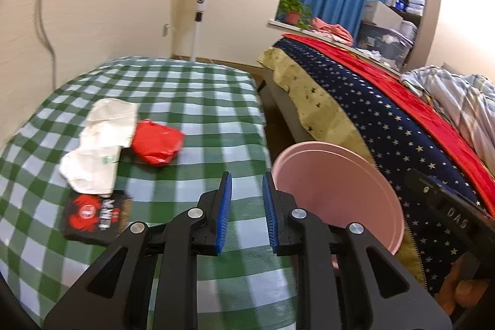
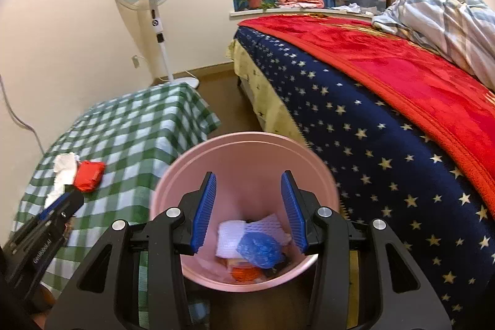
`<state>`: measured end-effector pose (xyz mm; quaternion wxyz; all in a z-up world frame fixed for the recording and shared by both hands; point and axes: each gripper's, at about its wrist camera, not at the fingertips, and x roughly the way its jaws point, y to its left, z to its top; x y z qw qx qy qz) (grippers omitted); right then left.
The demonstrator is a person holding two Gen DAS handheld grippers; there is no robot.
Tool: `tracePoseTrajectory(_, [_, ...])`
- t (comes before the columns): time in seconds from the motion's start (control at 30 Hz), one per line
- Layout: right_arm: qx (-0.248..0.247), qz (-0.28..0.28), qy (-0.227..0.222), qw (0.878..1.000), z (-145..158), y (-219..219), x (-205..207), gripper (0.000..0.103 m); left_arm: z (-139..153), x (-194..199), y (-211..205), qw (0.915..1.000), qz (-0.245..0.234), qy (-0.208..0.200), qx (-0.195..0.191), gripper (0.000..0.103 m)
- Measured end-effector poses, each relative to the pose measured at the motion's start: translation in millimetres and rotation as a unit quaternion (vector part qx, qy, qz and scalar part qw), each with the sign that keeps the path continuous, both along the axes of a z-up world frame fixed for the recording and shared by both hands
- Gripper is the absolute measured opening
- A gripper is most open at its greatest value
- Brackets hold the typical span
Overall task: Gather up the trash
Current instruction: 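Move both grippers back toward the remaining trash on the bed, then close the left gripper on the white paper bag while the right closes on the red bag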
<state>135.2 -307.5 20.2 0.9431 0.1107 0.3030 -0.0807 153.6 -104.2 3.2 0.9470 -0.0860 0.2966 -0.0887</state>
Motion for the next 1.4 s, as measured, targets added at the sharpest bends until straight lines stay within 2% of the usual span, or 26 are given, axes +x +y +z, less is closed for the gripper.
tracePoseTrajectory(0.13, [0.01, 0.019, -0.012, 1.0, 5.8, 18.6, 1.8, 0.045, -2.3, -3.2, 17.6, 0.9997, 0.021, 0.001, 0.01, 0.021])
tracePoseTrajectory(0.37, [0.035, 0.051, -0.027, 0.998, 11.2, 46.9, 13.9, 0.044, -6.6, 3.2, 55.0, 0.9954, 0.084, 0.007, 0.045, 0.021])
tracePoseTrajectory(0.43, [0.037, 0.06, -0.028, 0.997, 10.1, 54.7, 19.4, 0.044, -9.2, 6.7, 63.7, 0.9932, 0.101, 0.013, 0.056, 0.028])
tracePoseTrajectory(0.47, [0.04, 0.067, -0.027, 0.997, 8.7, 59.0, 22.9, 0.044, -10.8, 9.4, 68.3, 0.9916, 0.112, 0.015, 0.063, 0.041])
tracePoseTrajectory(0.5, [0.041, 0.071, -0.026, 0.996, 7.5, 62.0, 26.0, 0.044, -12.5, 12.6, 73.4, 0.9901, 0.122, 0.017, 0.067, 0.045])
tracePoseTrajectory(0.7, [0.054, 0.097, -0.017, 0.994, -3.9, 80.2, 48.3, 0.044, -21.9, 33.7, 87.7, 0.986, 0.145, 0.044, 0.069, 0.054])
tracePoseTrajectory(1.0, [0.075, 0.122, -0.005, 0.99, -17.8, 100.3, 77.1, 0.044, -41.9, 66.1, 97.6, 0.9808, 0.151, 0.098, 0.076, 0.054])
tracePoseTrajectory(1.07, [0.08, 0.128, -0.002, 0.989, -20.9, 105.2, 82.8, 0.044, -43.3, 69.5, 100.1, 0.9798, 0.152, 0.104, 0.078, 0.05])
tracePoseTrajectory(1.1, [0.084, 0.133, 0.001, 0.988, -22.9, 109.9, 86.7, 0.045, -43.3, 69.8, 101.1, 0.9794, 0.153, 0.105, 0.078, 0.044])
tracePoseTrajectory(1.13, [0.086, 0.137, 0.003, 0.987, -24.4, 113.6, 89.3, 0.045, -44.4, 70.3, 105.2, 0.9783, 0.157, 0.11, 0.077, 0.033])
tracePoseTrajectory(1.2, [0.091, 0.149, 0.007, 0.985, -27.7, 124.2, 95.5, 0.049, -44.9, 69.5, 113.6, 0.9786, 0.162, 0.11, 0.065, 0.022])
tracePoseTrajectory(1.27, [0.095, 0.162, 0.011, 0.982, -29.9, 135.1, 101.5, 0.051, -43.0, 67.6, 119.7, 0.9785, 0.166, 0.105, 0.064, 0.015])
tracePoseTrajectory(1.33, [0.097, 0.179, 0.015, 0.979, -32.5, 148.2, 107.8, 0.054, -40.1, 64.1, 127.1, 0.9782, 0.173, 0.097, 0.062, 0.013])
tracePoseTrajectory(1.4, [0.095, 0.198, 0.022, 0.975, -35.3, 163.1, 114.7, 0.061, -37.1, 60.5, 136.4, 0.9768, 0.184, 0.091, 0.06, 0.009])
